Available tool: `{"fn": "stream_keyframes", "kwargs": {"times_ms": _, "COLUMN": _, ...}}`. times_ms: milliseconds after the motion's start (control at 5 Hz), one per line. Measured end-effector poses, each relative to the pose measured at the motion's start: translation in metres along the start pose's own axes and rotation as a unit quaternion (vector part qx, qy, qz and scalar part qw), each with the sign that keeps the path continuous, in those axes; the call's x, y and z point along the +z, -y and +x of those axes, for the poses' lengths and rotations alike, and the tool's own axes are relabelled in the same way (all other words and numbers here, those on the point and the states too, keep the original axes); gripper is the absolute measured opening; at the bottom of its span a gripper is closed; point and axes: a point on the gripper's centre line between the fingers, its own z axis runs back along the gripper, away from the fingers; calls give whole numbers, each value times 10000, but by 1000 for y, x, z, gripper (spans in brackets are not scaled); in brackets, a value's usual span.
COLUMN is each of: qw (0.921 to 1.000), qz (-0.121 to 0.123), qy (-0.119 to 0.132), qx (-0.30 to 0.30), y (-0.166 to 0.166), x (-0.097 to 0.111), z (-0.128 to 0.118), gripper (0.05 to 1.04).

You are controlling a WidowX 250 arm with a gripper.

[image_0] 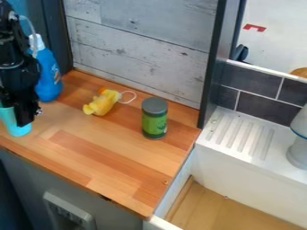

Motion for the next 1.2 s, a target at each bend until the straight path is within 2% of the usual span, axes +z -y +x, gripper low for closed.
{"fn": "stream_keyframes", "kwargs": {"times_ms": 200, "qw": 9999, "qz": 80, "qy": 102, "qx": 46, "y": -2, "x": 12, "z": 1, "gripper": 162}}
{"fn": "stream_keyframes", "kwargs": {"times_ms": 400, "qw": 9985, "qz": 194, "qy": 504, "qx": 136, "y": -2, "x": 49, "z": 6, "gripper": 106}}
{"fn": "stream_keyframes", "kwargs": {"times_ms": 600, "qw": 9968, "qz": -50, "qy": 794, "qx": -101, "y": 25, "x": 75, "z": 16, "gripper": 103}}
{"fn": "stream_keyframes", "kwargs": {"times_ms": 800, "qw": 9953, "qz": -309, "qy": 706, "qx": -585, "y": 56, "x": 85, "z": 19, "gripper": 103}}
{"fn": "stream_keyframes", "kwargs": {"times_ms": 1000, "qw": 9927, "qz": -482, "qy": 454, "qx": -1004, "y": 86, "x": 73, "z": 11, "gripper": 103}}
{"fn": "stream_keyframes", "kwargs": {"times_ms": 1200, "qw": 9904, "qz": -373, "qy": 236, "qx": -1312, "y": 106, "x": 55, "z": 3, "gripper": 103}}
